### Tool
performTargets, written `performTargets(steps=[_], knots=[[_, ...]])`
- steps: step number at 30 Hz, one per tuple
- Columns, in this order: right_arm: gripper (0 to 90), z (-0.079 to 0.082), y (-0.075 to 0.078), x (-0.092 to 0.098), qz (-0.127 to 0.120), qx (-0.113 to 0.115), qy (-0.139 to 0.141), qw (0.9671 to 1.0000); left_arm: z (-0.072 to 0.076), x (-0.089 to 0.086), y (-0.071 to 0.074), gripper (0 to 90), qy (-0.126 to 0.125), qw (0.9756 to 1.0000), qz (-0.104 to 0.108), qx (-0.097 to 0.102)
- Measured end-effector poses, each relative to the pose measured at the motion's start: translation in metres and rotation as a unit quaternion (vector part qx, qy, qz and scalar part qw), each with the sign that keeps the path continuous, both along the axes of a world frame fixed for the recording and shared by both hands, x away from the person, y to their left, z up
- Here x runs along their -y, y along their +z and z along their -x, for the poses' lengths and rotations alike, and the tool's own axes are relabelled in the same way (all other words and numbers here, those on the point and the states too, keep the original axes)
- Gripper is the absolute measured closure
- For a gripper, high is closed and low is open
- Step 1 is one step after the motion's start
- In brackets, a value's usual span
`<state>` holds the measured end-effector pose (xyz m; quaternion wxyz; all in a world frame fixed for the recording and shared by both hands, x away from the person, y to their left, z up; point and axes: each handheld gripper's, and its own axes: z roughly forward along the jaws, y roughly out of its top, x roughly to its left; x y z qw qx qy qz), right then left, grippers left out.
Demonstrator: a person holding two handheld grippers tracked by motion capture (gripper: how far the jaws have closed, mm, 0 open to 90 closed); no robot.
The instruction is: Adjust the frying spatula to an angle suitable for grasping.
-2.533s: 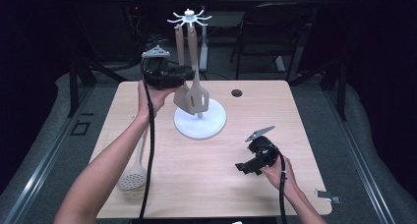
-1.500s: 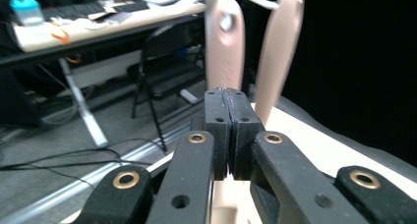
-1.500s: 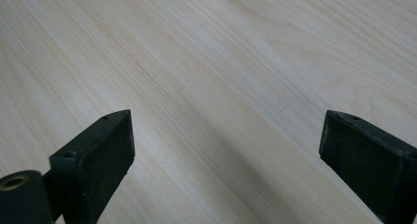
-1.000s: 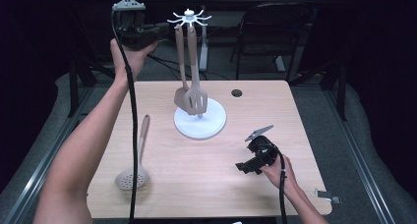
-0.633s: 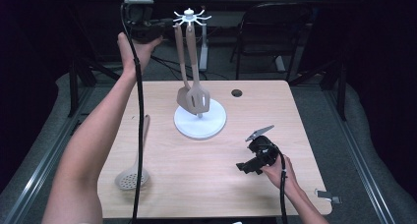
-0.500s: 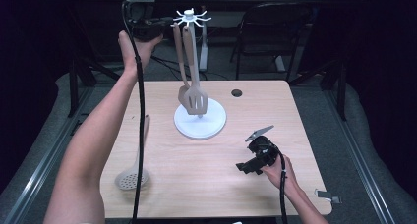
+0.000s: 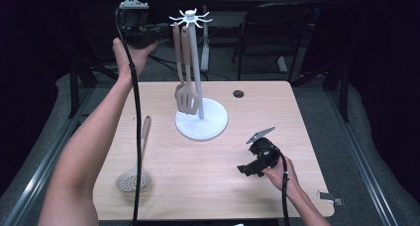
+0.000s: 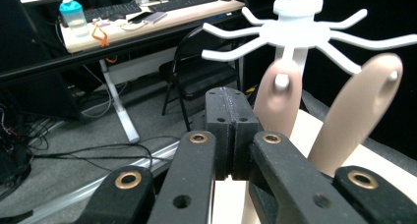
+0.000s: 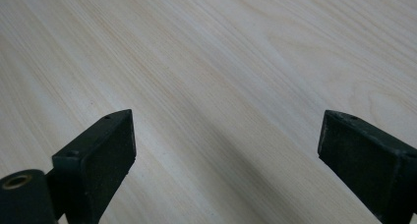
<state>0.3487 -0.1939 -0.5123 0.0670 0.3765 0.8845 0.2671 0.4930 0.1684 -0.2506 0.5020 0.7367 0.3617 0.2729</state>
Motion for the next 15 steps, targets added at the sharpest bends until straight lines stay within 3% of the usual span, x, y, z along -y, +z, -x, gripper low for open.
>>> performTargets(steps=[9, 15], knots=[[7.4, -0.001, -0.001, 0.0, 0.003, -0.007, -0.001, 1.0, 0.018, -0.008, -0.009, 90.0, -0.015, 0.9999, 0.006, 0.0], [7.5, -0.001, -0.001, -0.001, 0.005, -0.006, 0.001, 1.0, 0.035, -0.005, -0.002, 90.0, -0.04, 0.9991, 0.009, 0.013]])
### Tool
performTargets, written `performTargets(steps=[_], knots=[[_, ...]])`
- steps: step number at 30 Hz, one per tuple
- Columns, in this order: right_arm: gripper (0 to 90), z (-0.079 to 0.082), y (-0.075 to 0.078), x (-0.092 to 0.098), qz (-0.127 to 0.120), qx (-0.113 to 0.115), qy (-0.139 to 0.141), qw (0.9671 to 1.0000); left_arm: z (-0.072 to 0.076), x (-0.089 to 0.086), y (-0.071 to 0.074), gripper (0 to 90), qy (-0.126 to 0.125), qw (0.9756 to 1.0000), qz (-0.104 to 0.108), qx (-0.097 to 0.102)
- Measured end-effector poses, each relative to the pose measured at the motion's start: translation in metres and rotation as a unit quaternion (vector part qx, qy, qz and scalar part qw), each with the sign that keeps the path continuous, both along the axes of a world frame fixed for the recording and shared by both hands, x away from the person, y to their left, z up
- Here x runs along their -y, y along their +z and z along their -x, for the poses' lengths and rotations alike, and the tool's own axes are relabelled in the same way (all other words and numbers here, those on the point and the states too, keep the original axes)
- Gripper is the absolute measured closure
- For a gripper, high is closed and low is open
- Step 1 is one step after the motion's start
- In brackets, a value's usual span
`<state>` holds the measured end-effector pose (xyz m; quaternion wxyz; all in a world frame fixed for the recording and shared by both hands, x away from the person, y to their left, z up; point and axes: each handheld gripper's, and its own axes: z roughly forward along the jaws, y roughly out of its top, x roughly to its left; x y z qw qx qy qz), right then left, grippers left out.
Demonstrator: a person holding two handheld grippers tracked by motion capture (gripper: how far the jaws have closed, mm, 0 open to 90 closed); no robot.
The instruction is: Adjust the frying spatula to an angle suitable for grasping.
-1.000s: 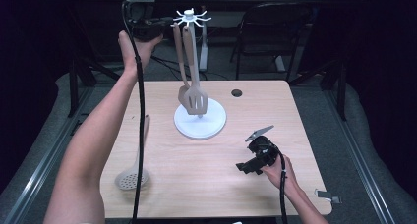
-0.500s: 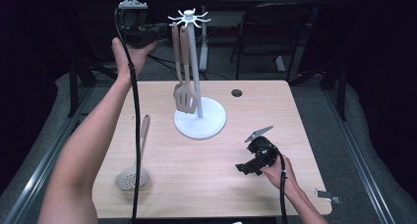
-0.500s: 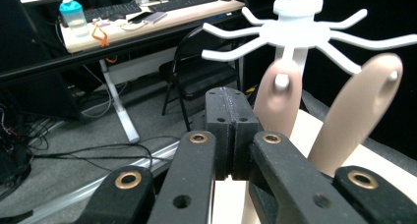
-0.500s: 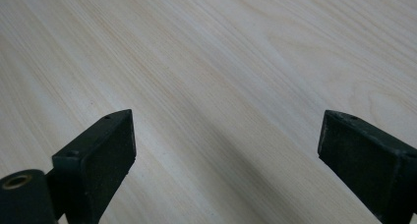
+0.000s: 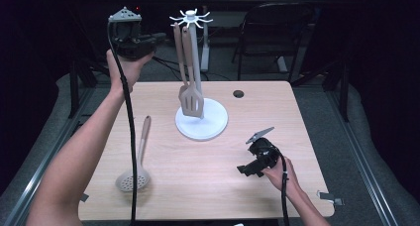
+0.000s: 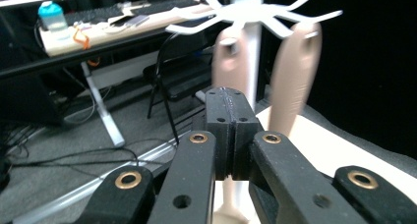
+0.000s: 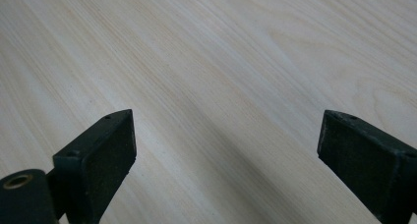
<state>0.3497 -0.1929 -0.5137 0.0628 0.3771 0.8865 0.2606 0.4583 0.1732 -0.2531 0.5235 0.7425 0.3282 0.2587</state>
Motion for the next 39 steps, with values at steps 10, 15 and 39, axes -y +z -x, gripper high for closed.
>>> performTargets(steps=[10, 15, 39], knots=[[7.8, 0.0, 0.0, -0.001, 0.004, -0.002, 0.007, 1.0, 0.008, 0.024, 0.015, 90.0, -0.019, 0.9994, -0.022, 0.017], [7.9, 0.0, -0.001, -0.001, -0.005, 0.0, 0.002, 1.0, -0.001, 0.029, 0.017, 90.0, -0.007, 0.9995, -0.027, 0.016], [8.5, 0.0, -0.001, 0.0, 0.005, -0.002, 0.006, 1.0, -0.035, 0.023, 0.017, 90.0, 0.045, 0.9985, -0.03, 0.0]])
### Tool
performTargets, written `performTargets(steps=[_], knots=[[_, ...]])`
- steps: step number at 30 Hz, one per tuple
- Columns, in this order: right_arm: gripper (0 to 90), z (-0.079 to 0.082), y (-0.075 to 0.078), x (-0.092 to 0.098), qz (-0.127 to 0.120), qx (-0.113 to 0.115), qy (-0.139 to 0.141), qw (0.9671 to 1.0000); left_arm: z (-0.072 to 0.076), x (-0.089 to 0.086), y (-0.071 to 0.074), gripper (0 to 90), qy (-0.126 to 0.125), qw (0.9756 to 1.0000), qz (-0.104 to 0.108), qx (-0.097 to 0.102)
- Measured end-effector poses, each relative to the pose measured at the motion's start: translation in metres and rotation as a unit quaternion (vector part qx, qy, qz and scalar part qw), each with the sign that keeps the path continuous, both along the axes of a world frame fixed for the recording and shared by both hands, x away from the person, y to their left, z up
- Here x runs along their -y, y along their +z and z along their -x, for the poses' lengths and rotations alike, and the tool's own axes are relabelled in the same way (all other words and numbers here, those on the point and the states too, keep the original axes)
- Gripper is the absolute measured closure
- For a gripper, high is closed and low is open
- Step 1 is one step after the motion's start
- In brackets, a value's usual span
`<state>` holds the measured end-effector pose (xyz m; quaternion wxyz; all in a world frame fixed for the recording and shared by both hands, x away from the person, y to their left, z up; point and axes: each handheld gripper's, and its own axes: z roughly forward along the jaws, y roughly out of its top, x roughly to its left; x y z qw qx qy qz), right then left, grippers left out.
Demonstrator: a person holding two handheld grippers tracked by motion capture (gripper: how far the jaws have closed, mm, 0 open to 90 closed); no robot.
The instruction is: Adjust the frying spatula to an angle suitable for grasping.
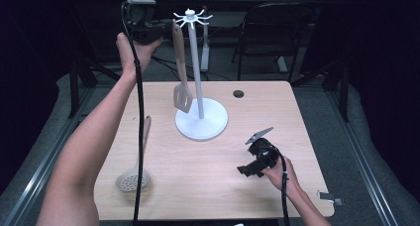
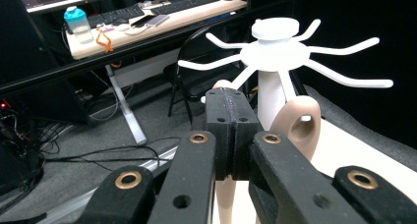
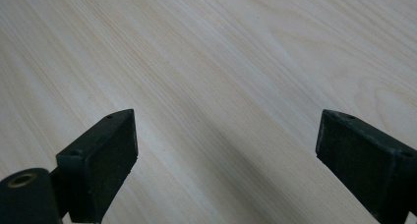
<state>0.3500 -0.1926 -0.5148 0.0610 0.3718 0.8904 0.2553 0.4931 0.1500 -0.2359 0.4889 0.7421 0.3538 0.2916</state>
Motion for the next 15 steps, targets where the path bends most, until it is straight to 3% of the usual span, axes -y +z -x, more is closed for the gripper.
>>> performTargets(steps=[7, 11, 15], knots=[[8.6, 0.0, -0.001, 0.0, -0.006, -0.002, -0.002, 1.0, 0.009, -0.008, 0.0, 90.0, -0.002, 1.0, 0.003, 0.005], [8.7, 0.0, 0.002, 0.0, 0.013, 0.003, 0.0, 0.9999, 0.018, -0.011, 0.0, 90.0, -0.01, 0.9999, 0.005, 0.008], [8.8, 0.001, 0.0, -0.002, 0.0, 0.002, -0.001, 1.0, 0.028, -0.011, 0.001, 90.0, -0.024, 0.9996, 0.008, 0.015]])
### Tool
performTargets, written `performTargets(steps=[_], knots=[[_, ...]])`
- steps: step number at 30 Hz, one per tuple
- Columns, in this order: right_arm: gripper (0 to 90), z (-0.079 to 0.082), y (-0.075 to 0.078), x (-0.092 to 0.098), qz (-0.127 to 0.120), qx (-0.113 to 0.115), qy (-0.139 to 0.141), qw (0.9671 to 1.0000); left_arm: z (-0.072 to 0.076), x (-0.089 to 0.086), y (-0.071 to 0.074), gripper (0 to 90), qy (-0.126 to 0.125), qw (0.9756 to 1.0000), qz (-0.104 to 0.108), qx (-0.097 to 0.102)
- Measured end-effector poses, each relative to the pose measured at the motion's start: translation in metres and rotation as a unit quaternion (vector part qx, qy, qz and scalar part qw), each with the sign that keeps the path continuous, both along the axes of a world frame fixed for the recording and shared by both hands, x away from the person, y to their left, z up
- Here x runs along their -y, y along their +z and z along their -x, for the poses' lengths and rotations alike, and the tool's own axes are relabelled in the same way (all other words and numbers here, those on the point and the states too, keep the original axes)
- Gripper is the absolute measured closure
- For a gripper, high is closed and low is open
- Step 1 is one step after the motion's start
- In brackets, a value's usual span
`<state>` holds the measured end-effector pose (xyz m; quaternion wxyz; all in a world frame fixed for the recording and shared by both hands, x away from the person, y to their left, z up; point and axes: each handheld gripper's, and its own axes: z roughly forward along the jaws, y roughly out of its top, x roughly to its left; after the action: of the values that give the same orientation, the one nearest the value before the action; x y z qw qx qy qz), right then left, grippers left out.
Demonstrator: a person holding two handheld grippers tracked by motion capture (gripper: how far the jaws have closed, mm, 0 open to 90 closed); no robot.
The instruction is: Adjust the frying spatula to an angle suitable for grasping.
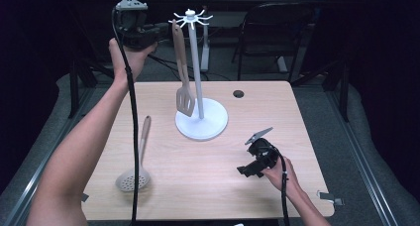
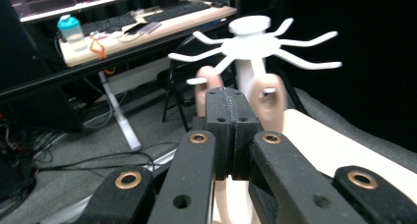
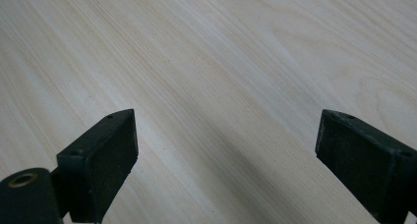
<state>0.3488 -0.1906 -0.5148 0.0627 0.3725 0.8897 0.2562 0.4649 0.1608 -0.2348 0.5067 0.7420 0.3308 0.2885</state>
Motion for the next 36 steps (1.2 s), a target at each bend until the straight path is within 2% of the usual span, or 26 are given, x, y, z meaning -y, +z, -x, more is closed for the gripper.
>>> performTargets(steps=[6, 11, 16, 17, 25, 26, 27, 28, 29, 30, 36], knots=[[8.8, 0.0, 0.0, 0.0, 0.003, -0.003, 0.0, 1.0, 0.014, 0.008, 0.005, 90.0, -0.024, 0.9996, 0.002, 0.011], [8.9, 0.0, 0.0, -0.001, 0.007, -0.002, 0.003, 1.0, 0.016, 0.023, 0.007, 90.0, -0.037, 0.9991, -0.017, 0.013], [9.0, 0.0, 0.0, 0.0, 0.006, -0.003, 0.001, 1.0, 0.009, 0.028, 0.005, 90.0, -0.027, 0.9993, -0.024, 0.007], [9.1, 0.0, -0.001, 0.0, -0.001, -0.005, 0.001, 1.0, 0.008, 0.028, 0.004, 90.0, -0.025, 0.9994, -0.025, 0.006], [9.2, -0.001, 0.0, 0.001, 0.008, -0.006, 0.006, 0.9999, 0.001, 0.024, 0.004, 90.0, -0.013, 0.9996, -0.025, 0.002], [9.2, -0.001, 0.0, 0.001, 0.004, -0.007, 0.005, 1.0, 0.001, 0.024, 0.004, 90.0, -0.011, 0.9996, -0.025, 0.002], [9.2, 0.001, -0.003, -0.001, -0.013, -0.004, -0.004, 0.9999, 0.0, 0.023, 0.004, 90.0, -0.01, 0.9996, -0.025, 0.0], [9.3, 0.001, -0.003, -0.001, -0.014, -0.004, -0.004, 0.9999, -0.001, 0.023, 0.003, 90.0, -0.01, 0.9997, -0.024, 0.0], [9.4, 0.0, -0.001, 0.0, 0.0, -0.005, 0.001, 1.0, -0.001, 0.022, 0.003, 90.0, -0.008, 0.9997, -0.023, 0.0], [9.4, 0.0, -0.001, 0.0, 0.002, -0.007, 0.003, 1.0, -0.002, 0.022, 0.003, 90.0, -0.007, 0.9997, -0.023, -0.001], [9.5, -0.001, -0.001, 0.0, 0.001, -0.011, 0.005, 0.9999, -0.007, 0.018, 0.002, 90.0, 0.001, 0.9998, -0.018, -0.005]])
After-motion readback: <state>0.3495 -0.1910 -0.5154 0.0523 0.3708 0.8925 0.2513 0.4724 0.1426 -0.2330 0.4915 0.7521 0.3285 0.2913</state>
